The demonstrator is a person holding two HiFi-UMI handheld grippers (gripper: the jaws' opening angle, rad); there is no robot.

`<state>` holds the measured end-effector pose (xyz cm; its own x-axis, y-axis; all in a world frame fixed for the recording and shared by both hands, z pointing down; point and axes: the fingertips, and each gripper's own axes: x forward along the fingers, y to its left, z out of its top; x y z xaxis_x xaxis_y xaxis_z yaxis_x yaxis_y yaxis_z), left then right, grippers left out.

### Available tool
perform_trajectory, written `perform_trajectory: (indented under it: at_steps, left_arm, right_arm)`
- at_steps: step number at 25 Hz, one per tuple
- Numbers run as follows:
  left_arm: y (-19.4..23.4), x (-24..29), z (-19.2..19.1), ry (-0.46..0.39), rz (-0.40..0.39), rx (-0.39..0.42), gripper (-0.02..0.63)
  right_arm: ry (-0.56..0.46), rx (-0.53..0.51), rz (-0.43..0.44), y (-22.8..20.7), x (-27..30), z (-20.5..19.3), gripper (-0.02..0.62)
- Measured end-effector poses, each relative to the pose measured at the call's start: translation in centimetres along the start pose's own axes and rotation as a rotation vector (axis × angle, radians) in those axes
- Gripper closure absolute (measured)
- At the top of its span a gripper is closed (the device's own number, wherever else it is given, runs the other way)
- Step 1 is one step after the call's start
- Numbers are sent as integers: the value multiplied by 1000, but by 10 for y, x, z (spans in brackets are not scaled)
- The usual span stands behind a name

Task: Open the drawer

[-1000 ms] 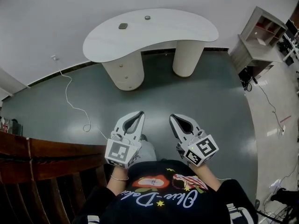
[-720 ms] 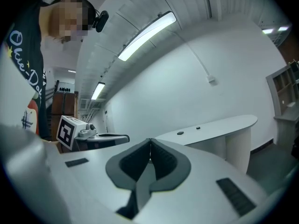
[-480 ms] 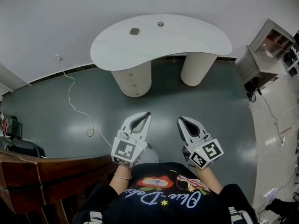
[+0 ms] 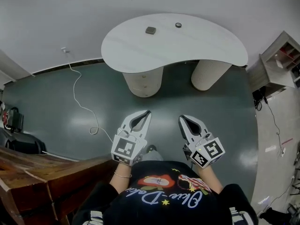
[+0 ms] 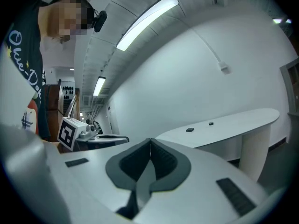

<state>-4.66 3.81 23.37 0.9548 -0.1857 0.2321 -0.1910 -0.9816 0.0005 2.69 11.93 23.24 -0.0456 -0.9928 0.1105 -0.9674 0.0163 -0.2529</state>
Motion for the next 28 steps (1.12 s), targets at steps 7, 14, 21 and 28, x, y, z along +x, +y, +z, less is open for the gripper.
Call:
perform_trajectory:
  at_steps: [7,14,21,28]
  left_arm:
    - [40,7,-9,-15,22,-17,600]
    - [50,32,-16,26,35,-23,600]
    - [62,67,-1,33,169,-36,600]
    - [71,98,13,43,298,-42,600]
  right_arm:
    - [14,9,28,6,43,0,595]
    - [42,6,66,-17,62,-5,595]
    - [48,-2,187,-71,95,16,595]
    - [77,-11,323,-109,122,30,595]
